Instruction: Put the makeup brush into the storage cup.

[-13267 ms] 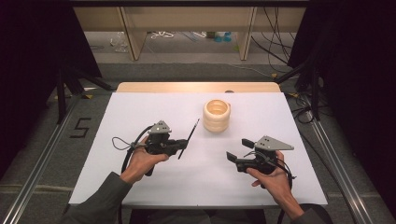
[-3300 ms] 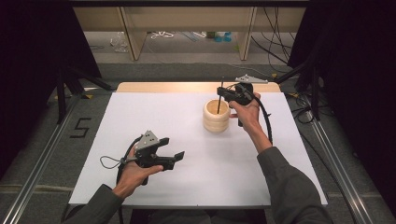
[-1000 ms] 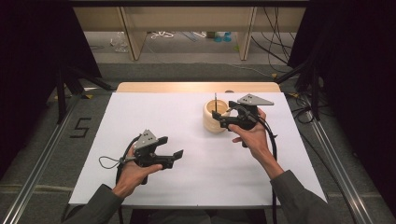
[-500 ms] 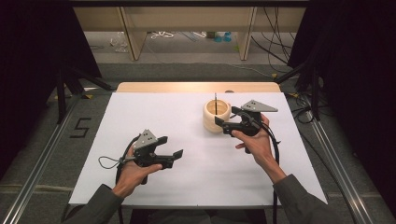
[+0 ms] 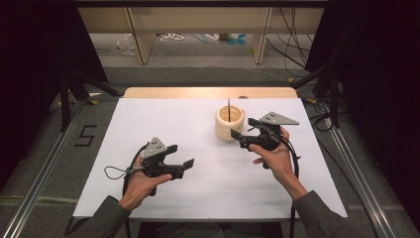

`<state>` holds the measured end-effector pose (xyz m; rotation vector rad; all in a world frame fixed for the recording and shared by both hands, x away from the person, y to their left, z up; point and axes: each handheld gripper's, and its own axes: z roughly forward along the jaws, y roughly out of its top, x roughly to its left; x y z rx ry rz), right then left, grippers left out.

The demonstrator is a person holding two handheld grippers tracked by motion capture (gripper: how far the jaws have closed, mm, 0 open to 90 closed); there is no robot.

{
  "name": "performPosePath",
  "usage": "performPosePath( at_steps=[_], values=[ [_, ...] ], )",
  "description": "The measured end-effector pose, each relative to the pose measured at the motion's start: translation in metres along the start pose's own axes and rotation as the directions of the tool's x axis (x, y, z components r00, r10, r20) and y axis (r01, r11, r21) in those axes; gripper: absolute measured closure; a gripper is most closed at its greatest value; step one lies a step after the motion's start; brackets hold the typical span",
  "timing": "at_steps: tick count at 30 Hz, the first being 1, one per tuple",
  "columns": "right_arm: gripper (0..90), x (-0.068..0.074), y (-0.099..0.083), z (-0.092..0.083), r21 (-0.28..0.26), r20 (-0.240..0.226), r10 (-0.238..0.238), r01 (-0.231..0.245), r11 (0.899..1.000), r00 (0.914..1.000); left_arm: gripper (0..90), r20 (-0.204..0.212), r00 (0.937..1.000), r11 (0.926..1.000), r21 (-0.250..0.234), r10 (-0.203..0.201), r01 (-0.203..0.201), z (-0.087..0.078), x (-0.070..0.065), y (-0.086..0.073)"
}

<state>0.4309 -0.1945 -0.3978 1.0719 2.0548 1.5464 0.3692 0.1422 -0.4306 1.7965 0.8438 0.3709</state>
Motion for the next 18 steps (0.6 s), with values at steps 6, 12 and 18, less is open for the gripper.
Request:
performPosePath(
  at_steps=[6,12,18],
  values=[
    [16.3,0.001,-0.004,-0.005,-0.008,0.004,-0.003,0.003,1.000,1.0000,18.3,0.000,1.0000,1.0000,-0.005,-0.003,0.003,-0.001,0.000,0.000],
    [16.3,0.002,-0.012,-0.010,0.002,0.004,0.005,-0.005,1.000,1.0000,18.2,-0.003,0.9998,0.9998,-0.004,-0.017,0.017,-0.001,-0.001,-0.001],
    [16.0,0.002,-0.019,-0.016,-0.001,0.000,0.002,-0.002,1.000,1.0000,18.2,0.000,1.0000,1.0000,-0.006,0.000,0.000,-0.002,0.000,0.000]
  ],
)
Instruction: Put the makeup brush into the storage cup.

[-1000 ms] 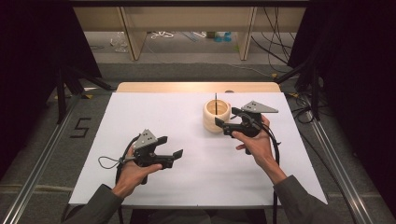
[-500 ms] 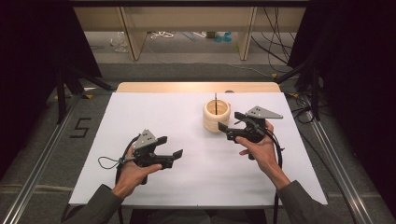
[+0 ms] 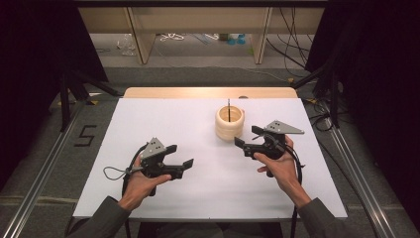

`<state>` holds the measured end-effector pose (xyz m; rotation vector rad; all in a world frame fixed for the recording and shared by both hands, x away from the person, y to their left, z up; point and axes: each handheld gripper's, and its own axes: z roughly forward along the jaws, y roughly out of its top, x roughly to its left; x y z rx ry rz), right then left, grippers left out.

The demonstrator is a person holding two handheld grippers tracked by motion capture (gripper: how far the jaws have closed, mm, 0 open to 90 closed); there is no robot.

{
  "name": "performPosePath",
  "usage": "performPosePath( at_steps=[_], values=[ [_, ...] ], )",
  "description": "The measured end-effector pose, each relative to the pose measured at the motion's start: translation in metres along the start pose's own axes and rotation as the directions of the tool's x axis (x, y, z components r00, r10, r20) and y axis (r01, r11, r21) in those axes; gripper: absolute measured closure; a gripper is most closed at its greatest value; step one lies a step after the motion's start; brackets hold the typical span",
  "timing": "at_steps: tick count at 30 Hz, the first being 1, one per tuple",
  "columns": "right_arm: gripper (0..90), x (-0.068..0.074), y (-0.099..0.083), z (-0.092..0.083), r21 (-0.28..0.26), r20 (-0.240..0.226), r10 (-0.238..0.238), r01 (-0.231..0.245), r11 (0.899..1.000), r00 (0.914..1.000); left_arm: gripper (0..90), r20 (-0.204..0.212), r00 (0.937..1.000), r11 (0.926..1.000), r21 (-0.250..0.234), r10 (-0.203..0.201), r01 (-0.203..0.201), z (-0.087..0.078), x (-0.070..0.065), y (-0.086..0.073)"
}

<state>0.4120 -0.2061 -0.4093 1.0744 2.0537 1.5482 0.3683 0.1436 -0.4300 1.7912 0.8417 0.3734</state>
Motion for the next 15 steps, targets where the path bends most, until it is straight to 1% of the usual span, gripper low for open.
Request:
performPosePath(
  at_steps=[2,4,5,6,7,8,9,10,11,12,13,15],
  values=[
    [16.0,0.001,-0.001,-0.003,0.008,-0.006,0.018,-0.018,1.000,0.9998,18.2,0.000,1.0000,1.0000,0.000,0.000,0.000,0.000,0.000,0.000],
    [16.0,0.001,-0.003,-0.004,0.002,0.004,0.008,-0.008,1.000,1.0000,18.2,-0.004,1.0000,1.0000,0.000,-0.001,0.001,0.000,0.000,0.000],
    [16.0,0.000,-0.005,-0.005,-0.013,-0.005,0.010,-0.010,1.000,0.9999,18.2,-0.003,1.0000,1.0000,-0.004,-0.003,0.003,0.000,0.000,0.000],
    [16.0,0.001,-0.006,-0.005,-0.017,-0.004,0.011,-0.011,1.000,0.9999,18.2,-0.005,1.0000,1.0000,-0.003,-0.002,0.002,-0.001,0.000,0.000],
    [16.0,0.001,-0.007,-0.007,-0.001,-0.004,0.018,-0.018,1.000,0.9998,18.2,-0.005,1.0000,1.0000,-0.003,-0.003,0.003,0.000,0.000,0.000],
    [16.0,0.002,-0.008,-0.008,0.003,-0.001,0.012,-0.012,1.000,0.9999,18.2,-0.005,1.0000,1.0000,-0.003,-0.003,0.003,-0.001,0.000,0.000],
    [16.0,0.002,-0.008,-0.010,0.007,-0.006,0.018,-0.018,1.000,0.9998,18.2,-0.003,1.0000,1.0000,-0.003,-0.005,0.005,-0.001,-0.001,0.000],
    [16.0,0.003,-0.010,-0.010,0.000,-0.009,0.023,-0.023,1.000,0.9997,18.2,-0.003,1.0000,1.0000,-0.004,-0.009,0.009,-0.001,-0.001,0.000],
    [15.9,0.003,-0.011,-0.010,-0.018,-0.001,0.004,-0.004,1.000,1.0000,18.2,-0.003,1.0000,1.0000,-0.005,-0.008,0.008,-0.001,-0.001,0.000],
    [16.0,0.004,-0.011,-0.012,0.004,0.007,0.000,0.000,1.000,1.0000,18.2,-0.003,1.0000,1.0000,-0.005,-0.009,0.009,-0.001,-0.001,0.000],
    [16.0,0.005,-0.012,-0.013,0.000,-0.002,0.006,-0.006,1.000,1.0000,18.1,-0.003,0.9999,0.9999,-0.005,-0.010,0.009,-0.001,-0.001,0.000],
    [15.9,0.006,-0.014,-0.015,0.003,-0.001,0.014,-0.014,1.000,0.9999,18.1,-0.004,1.0000,1.0000,-0.004,-0.006,0.006,-0.001,-0.001,0.000]
  ],
)
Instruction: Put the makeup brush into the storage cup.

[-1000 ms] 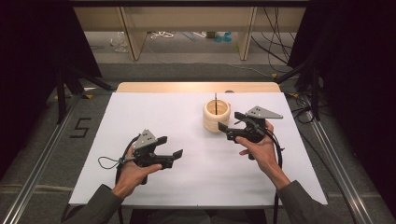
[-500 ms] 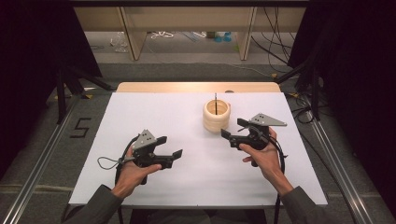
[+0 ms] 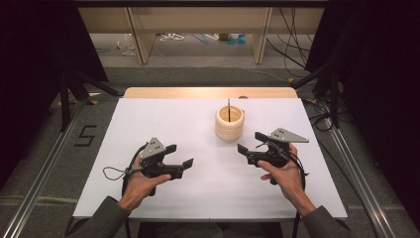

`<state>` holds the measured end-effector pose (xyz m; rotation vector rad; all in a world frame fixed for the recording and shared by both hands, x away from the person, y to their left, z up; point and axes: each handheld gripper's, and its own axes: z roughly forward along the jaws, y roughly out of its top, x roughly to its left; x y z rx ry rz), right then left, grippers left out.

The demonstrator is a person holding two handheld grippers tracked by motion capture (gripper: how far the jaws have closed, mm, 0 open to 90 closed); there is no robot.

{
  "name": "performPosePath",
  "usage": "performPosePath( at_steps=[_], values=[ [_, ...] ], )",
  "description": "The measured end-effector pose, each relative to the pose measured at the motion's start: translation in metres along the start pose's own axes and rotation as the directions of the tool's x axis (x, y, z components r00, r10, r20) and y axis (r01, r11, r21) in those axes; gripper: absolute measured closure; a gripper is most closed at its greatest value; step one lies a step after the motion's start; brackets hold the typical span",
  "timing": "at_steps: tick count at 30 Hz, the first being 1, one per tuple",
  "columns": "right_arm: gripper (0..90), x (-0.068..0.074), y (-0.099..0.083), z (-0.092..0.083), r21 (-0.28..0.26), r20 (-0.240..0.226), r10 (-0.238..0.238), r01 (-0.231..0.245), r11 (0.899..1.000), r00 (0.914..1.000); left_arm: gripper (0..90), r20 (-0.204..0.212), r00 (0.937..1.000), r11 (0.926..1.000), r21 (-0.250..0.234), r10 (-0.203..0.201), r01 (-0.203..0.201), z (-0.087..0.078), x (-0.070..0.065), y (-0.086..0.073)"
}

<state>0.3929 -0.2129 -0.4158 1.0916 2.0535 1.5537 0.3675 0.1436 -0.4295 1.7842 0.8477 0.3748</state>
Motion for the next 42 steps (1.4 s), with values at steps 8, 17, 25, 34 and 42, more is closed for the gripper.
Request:
performPosePath(
  at_steps=[8,17,25,34,42],
  values=[
    [16.0,0.005,-0.005,-0.011,-0.006,-0.003,0.002,-0.002,1.000,1.0000,18.1,-0.002,1.0000,1.0000,-0.003,0.002,-0.002,-0.002,0.000,0.000],
    [16.0,0.009,-0.011,-0.018,-0.003,-0.008,0.001,-0.001,1.000,1.0000,18.1,-0.011,0.9999,1.0000,-0.005,-0.004,0.004,-0.003,0.001,-0.001],
    [16.0,0.009,-0.017,-0.023,0.016,0.005,-0.003,0.003,1.000,1.0000,17.9,-0.008,1.0000,1.0000,-0.002,-0.004,0.004,-0.004,0.001,-0.001],
    [16.0,0.011,-0.021,-0.027,0.016,-0.005,-0.004,0.004,1.000,1.0000,17.8,-0.011,0.9999,1.0000,-0.002,0.001,-0.001,-0.004,0.001,-0.001],
    [16.0,0.012,-0.025,-0.028,0.034,0.006,-0.012,0.012,0.999,0.9999,17.8,-0.015,0.9999,1.0000,-0.004,-0.003,0.002,-0.004,0.001,-0.001]
  ],
)
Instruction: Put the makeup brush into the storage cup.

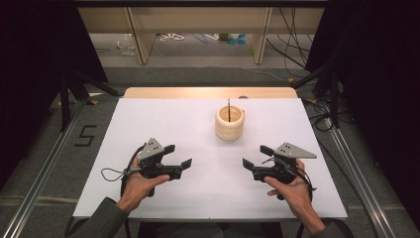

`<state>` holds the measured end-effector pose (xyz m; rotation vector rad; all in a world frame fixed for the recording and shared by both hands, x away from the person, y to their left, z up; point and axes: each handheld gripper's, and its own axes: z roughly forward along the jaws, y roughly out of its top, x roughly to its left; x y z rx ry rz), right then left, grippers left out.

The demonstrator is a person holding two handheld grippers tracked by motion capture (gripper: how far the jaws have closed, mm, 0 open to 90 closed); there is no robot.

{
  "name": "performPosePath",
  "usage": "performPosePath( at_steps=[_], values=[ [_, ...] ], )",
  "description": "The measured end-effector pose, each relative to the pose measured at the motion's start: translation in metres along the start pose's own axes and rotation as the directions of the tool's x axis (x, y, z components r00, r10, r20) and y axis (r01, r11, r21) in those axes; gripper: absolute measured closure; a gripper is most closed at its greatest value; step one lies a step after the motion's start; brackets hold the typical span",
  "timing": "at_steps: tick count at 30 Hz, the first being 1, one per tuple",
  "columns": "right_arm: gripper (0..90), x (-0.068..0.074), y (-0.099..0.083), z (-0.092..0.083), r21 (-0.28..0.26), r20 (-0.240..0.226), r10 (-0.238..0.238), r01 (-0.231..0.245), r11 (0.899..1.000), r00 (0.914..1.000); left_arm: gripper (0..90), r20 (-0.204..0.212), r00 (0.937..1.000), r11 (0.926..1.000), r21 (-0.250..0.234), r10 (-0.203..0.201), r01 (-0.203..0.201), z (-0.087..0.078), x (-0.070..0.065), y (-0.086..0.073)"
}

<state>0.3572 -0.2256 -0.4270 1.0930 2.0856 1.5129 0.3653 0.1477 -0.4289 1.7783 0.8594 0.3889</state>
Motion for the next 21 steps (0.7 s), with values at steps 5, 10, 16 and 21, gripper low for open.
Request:
performPosePath(
  at_steps=[5,10,16,21],
  values=[
    [16.0,0.0008,-0.0020,-0.0013,-0.006,-0.009,0.005,-0.005,1.000,0.9999,17.7,0.007,0.9999,0.9999,-0.008,-0.008,0.008,0.0007,0.0002,-0.0003],
    [16.0,0.0005,-0.0035,-0.0026,0.010,-0.002,-0.003,0.003,1.000,1.0000,17.7,0.001,1.0000,1.0000,-0.004,0.001,-0.001,0.0001,0.0005,0.0000],
    [16.0,0.0000,-0.0047,-0.0033,0.015,-0.001,-0.001,0.001,1.000,1.0000,17.7,0.001,1.0000,1.0000,-0.005,-0.009,0.009,0.0001,0.0002,-0.0002],
    [16.0,0.0000,-0.0057,-0.0015,0.001,-0.010,0.001,-0.001,1.000,0.9999,17.7,0.000,0.9999,0.9999,-0.005,-0.010,0.010,0.0004,0.0002,-0.0002]
  ],
)
